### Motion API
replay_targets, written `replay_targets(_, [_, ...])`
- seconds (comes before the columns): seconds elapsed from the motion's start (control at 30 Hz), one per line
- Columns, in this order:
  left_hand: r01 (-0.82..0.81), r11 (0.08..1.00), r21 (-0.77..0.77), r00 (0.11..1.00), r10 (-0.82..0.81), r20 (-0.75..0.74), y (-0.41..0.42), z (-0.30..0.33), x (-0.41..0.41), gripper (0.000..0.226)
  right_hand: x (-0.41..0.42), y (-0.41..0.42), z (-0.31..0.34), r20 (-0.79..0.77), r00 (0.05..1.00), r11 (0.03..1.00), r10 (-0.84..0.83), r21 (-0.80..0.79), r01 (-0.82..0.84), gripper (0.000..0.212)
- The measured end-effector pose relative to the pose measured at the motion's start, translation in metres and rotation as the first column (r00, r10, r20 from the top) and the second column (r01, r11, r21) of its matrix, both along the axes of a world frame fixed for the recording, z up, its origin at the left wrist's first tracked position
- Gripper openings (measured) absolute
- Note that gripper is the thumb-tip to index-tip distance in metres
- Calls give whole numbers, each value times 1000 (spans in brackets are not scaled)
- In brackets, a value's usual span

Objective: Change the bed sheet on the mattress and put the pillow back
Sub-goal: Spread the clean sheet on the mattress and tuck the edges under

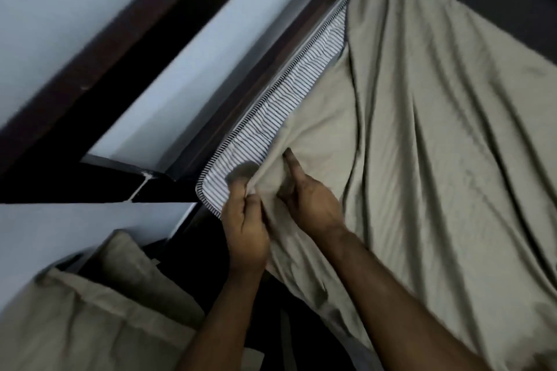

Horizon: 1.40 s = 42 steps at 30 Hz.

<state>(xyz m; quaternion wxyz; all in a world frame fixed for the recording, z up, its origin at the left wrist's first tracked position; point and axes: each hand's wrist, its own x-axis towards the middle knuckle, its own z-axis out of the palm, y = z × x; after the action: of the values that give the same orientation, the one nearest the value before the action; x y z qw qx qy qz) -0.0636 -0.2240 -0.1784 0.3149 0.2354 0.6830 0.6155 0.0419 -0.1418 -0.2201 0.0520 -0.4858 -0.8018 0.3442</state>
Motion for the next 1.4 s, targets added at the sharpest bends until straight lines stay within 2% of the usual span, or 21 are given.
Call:
replay_targets(0.07, [-219, 974, 62, 858, 161, 488, -4, 31, -5, 33, -19, 2, 30, -7, 997, 996, 75, 43, -75, 92])
replay_targets(0.1, [-300, 954, 24, 750, 220, 623, -4, 45, -10, 31, -28, 2, 45, 12, 992, 990, 128, 65, -128, 91])
replay_targets(0.17, [-397, 915, -73, 565, 306, 766, -7, 71, -24, 34, -45, 0, 74, 70, 972, 969, 223, 92, -229, 86])
replay_targets(0.2, [-409, 908, -94, 532, 321, 784, -10, 84, -33, 36, -52, -1, 85, 108, 960, 959, 257, 96, -268, 81])
replay_targets(0.27, [-330, 940, -88, 666, 298, 684, -19, 103, -54, 42, -70, -7, 108, 136, 945, 941, 297, 125, -313, 63])
replay_targets(0.33, [-132, 979, -153, 886, 186, 424, -21, 115, -71, 58, -85, -19, 121, 52, 948, 933, 313, 168, -318, 48])
replay_targets(0.43, [40, 908, -417, 973, 61, 225, -31, 135, -93, 70, -103, -35, 131, -26, 940, 935, 340, 119, -335, 46])
replay_targets(0.47, [67, 867, -494, 977, 44, 210, -36, 139, -99, 78, -107, -39, 133, -32, 940, 937, 340, 103, -335, 45])
replay_targets(0.53, [187, 852, -490, 944, -18, 329, -49, 143, -113, 76, -113, -46, 140, -124, 921, 930, 369, 47, -366, 45])
replay_targets(0.6, [291, 863, -412, 894, -92, 438, -60, 136, -122, 43, -112, -51, 147, -256, 901, 925, 351, -53, -375, 53])
replay_targets(0.63, [279, 866, -415, 914, -106, 393, -65, 132, -125, 25, -109, -51, 150, -307, 910, 940, 279, -104, -324, 58])
replay_targets(0.7, [147, 885, -442, 966, -32, 255, -70, 125, -127, 18, -105, -45, 146, -322, 937, 973, 136, -132, -187, 59])
replay_targets(0.8, [-75, 933, -353, 960, 163, 227, -70, 129, -110, 24, -103, -29, 138, -37, 968, 968, 250, -20, -251, 73])
replay_targets(0.9, [-253, 925, -282, 859, 349, 376, -70, 132, -95, 25, -112, -17, 141, 118, 931, 932, 345, 74, -355, 45])
replay_targets(0.97, [-391, 895, -216, 737, 445, 509, -72, 129, -93, 30, -126, -10, 148, 75, 933, 914, 351, 191, -359, 22])
replay_targets(1.03, [-525, 825, -211, 614, 538, 578, -75, 127, -98, 26, -140, -8, 152, -3, 920, 879, 392, 295, -374, 15])
replay_targets(1.07, [-546, 807, -226, 603, 566, 562, -77, 123, -102, 25, -146, -9, 152, -26, 910, 863, 413, 330, -382, 14])
replay_targets(1.13, [-484, 832, -271, 677, 553, 486, -82, 116, -110, 34, -154, -13, 148, -56, 900, 859, 432, 329, -391, 19])
replay_targets(1.23, [-152, 937, -315, 846, 288, 449, -82, 116, -121, 58, -159, -21, 140, -90, 888, 881, 451, 203, -427, 27])
replay_targets(1.3, [49, 939, -341, 902, 105, 420, -76, 119, -126, 44, -159, -27, 136, -103, 884, 887, 456, 130, -442, 30])
replay_targets(1.4, [-18, 941, -338, 887, 171, 430, -67, 121, -133, 11, -153, -36, 132, -203, 932, 953, 301, 17, -304, 51])
